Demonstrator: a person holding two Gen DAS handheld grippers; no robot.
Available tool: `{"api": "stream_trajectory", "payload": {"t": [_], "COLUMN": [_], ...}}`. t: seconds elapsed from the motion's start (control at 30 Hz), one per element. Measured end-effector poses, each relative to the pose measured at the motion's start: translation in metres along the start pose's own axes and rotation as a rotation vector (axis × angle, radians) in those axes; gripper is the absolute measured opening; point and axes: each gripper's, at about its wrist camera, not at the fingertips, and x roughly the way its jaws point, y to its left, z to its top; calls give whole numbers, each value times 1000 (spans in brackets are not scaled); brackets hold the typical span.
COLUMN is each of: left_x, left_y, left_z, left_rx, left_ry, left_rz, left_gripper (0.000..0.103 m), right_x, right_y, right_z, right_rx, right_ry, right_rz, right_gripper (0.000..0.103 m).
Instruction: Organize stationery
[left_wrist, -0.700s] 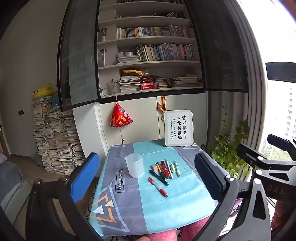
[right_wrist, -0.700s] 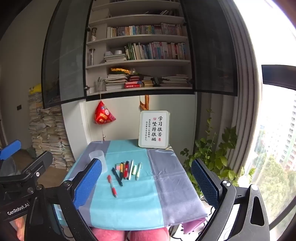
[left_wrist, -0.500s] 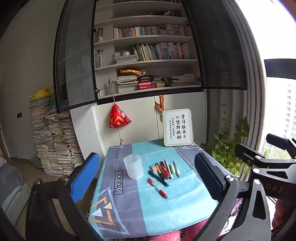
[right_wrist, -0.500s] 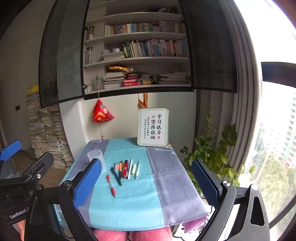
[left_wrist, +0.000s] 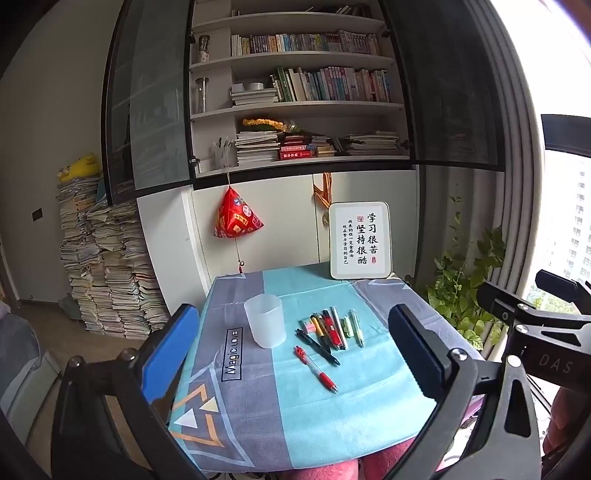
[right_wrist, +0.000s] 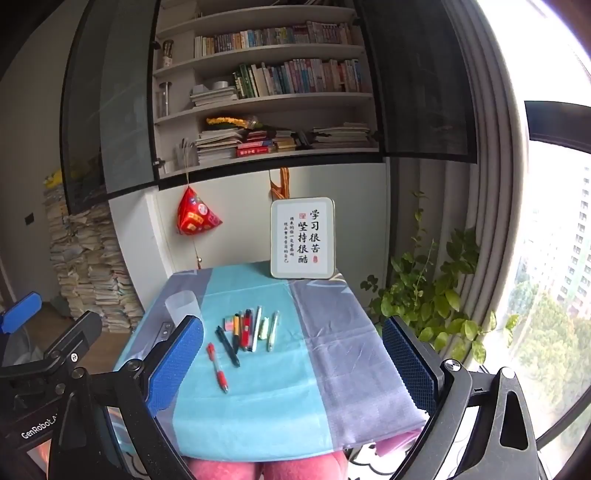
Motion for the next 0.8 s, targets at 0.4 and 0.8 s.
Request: {"api": "stream_trajectory", "payload": {"t": [0.4, 0.8], "left_x": [17, 28], "left_y": [6, 15], "left_z": [-5, -8], "left_rx": [-23, -32], "left_ry": [45, 62], "left_rz": [-14, -15], "left_gripper": [102, 102], "right_x": [12, 20], "right_y": [9, 10], "right_z": [-6, -7], "right_rx": [-29, -31], "right_ry": [28, 38], "right_rz": [6, 8], "right_gripper": [98, 98]}}
